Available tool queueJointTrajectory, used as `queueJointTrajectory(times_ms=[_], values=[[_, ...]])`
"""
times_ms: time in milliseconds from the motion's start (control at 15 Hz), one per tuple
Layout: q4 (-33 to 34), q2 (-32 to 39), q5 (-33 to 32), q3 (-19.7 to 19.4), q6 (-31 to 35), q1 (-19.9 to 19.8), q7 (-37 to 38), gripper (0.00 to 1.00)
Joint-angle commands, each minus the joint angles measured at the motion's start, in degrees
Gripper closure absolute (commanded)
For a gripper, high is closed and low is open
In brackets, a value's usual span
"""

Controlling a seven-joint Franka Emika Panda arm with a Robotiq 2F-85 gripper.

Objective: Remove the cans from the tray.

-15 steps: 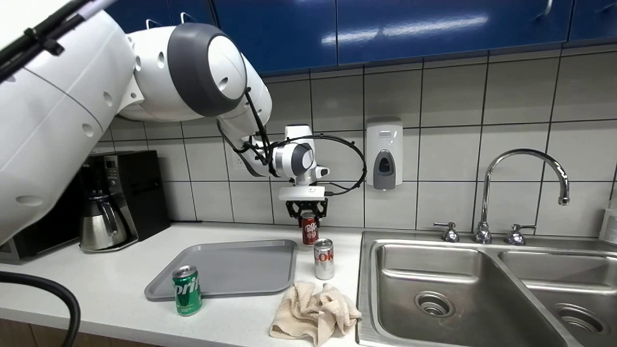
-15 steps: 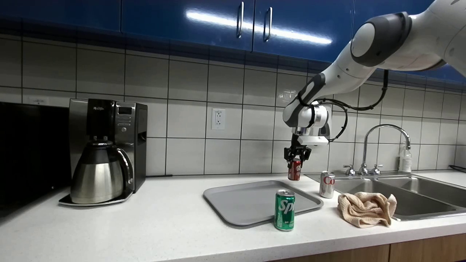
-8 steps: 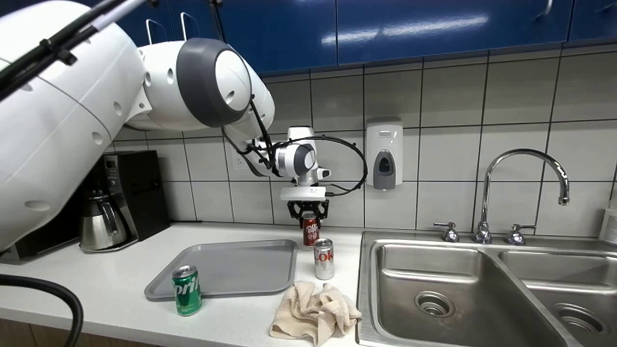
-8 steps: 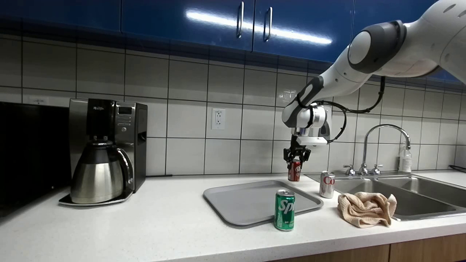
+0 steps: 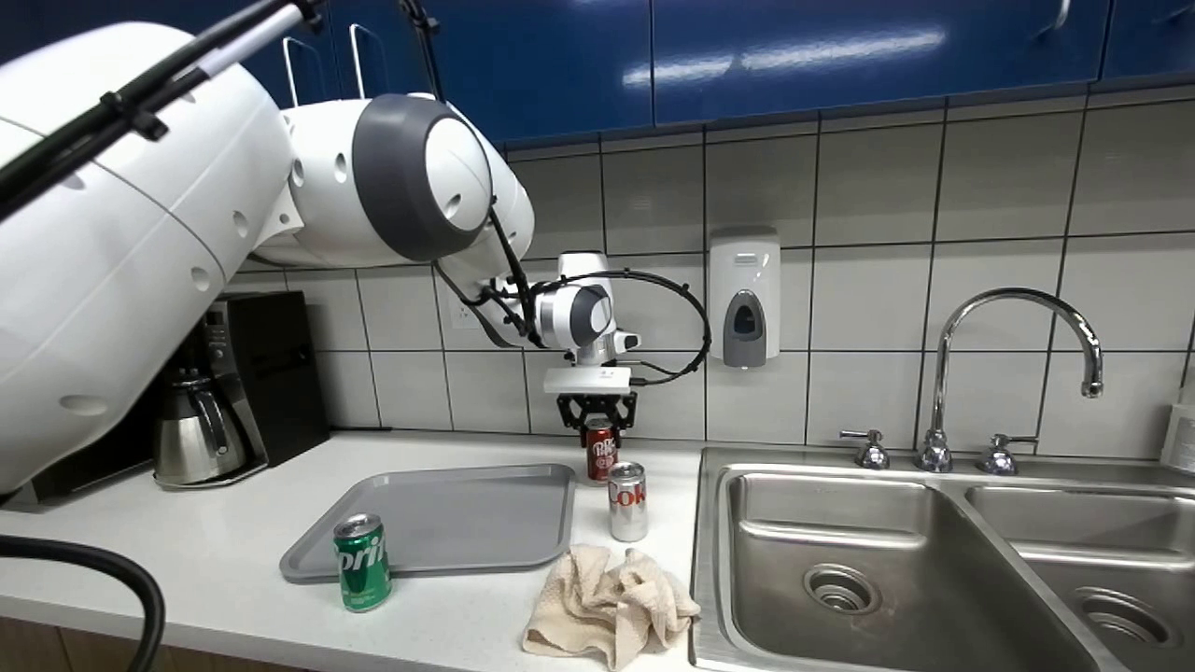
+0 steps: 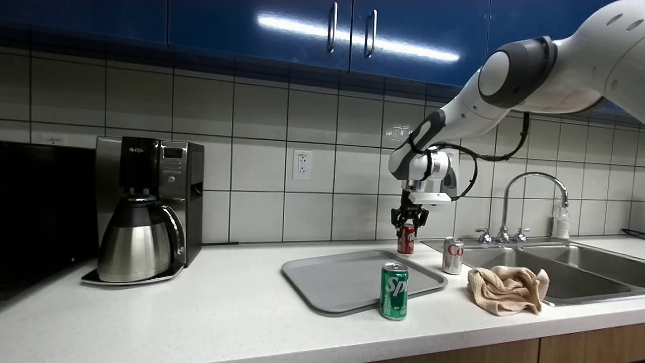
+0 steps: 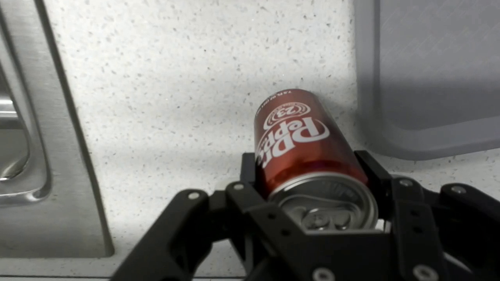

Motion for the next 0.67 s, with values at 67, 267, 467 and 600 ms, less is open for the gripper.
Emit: queueJointTrajectory(times_ms=[67, 267, 467, 600], values=[[3.3, 1.2, -0.9, -0.7, -2.7, 0.6, 1.5, 0.62], [3.5, 1.5, -0.9, -0.8, -2.8, 0.7, 1.6, 0.62], [3.5, 1.6, -1.0, -0.9, -3.0, 0.8, 1.6, 0.62], [3.5, 1.6, -1.1, -1.0, -3.2, 0.8, 1.5, 0.62]])
